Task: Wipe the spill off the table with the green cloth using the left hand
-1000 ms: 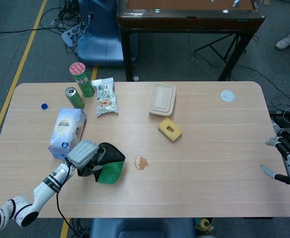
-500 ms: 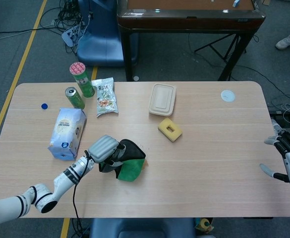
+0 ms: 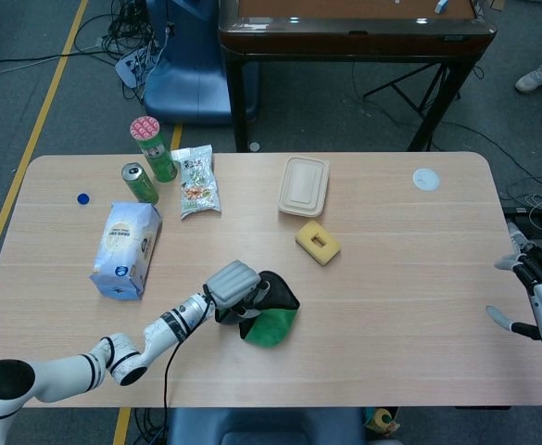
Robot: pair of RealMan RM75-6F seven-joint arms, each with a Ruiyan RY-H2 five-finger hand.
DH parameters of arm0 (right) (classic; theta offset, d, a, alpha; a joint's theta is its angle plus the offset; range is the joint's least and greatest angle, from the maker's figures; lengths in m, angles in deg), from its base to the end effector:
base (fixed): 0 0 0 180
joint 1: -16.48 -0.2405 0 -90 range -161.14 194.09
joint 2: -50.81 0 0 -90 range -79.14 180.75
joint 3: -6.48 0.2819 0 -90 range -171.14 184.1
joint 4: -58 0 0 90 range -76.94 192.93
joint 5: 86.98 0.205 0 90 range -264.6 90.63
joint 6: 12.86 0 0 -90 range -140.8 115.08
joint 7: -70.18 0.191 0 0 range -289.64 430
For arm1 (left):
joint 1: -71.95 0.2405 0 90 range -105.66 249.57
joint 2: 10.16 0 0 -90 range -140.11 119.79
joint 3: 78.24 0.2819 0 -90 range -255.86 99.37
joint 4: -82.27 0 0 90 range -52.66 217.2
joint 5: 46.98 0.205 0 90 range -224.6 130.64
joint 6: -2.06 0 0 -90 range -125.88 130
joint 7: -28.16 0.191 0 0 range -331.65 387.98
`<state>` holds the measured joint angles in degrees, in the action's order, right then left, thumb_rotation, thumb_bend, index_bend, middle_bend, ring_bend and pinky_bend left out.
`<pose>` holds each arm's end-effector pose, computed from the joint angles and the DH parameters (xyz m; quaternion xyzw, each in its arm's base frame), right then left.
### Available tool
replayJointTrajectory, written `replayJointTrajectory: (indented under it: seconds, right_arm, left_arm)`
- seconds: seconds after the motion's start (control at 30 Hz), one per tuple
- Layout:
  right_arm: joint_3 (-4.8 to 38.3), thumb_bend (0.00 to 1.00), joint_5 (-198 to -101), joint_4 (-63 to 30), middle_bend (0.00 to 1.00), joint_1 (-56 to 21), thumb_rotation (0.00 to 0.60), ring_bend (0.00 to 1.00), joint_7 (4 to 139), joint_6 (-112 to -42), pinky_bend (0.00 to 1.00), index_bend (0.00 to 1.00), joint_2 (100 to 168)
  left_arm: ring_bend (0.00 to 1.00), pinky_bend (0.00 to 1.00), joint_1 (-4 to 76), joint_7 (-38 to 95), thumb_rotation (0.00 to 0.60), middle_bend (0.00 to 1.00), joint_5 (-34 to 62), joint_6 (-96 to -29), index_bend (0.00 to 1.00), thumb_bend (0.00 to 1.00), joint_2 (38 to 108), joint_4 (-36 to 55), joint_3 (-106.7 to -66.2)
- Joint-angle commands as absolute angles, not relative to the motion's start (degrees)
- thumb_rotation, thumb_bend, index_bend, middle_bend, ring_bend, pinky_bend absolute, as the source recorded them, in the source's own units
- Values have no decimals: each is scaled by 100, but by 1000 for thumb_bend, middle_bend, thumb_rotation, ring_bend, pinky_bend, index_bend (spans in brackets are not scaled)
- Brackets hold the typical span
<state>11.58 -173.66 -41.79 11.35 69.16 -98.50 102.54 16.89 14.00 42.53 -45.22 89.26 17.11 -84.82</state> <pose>-0.3047 -0.2370 0.2414 0.6105 -0.3347 0.3807 0.6085 -0.0698 0.4040 -0.1100 -0.8183 -0.3361 -0.4165 0.2095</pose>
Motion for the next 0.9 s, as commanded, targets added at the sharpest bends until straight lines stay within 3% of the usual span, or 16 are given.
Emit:
replayJointTrajectory:
  seconds: [0.03,0.53,0.9]
  right_arm:
    - [1164,225,-17348,-4169,312,1123,600,211,6920,-9825,246,334,10260]
    - [1181,224,-17326,-4154,312,1099,600,211,6943,-9800,246,333,10254]
    - [1178,225,-17357,-4130,312,1069,600,211,6971,-9775,246,333,10290]
  left_arm:
    - [744,991,1531,1488,600,727,4161,-4325,654,305,9150,1961,-8493]
    - [744,988,1340,2658,600,727,3865,-3866,655,305,9697,3201,-8325]
    - [744,988,1564,2840,600,727,3641,-3838,656,305,9329,2806,-8242]
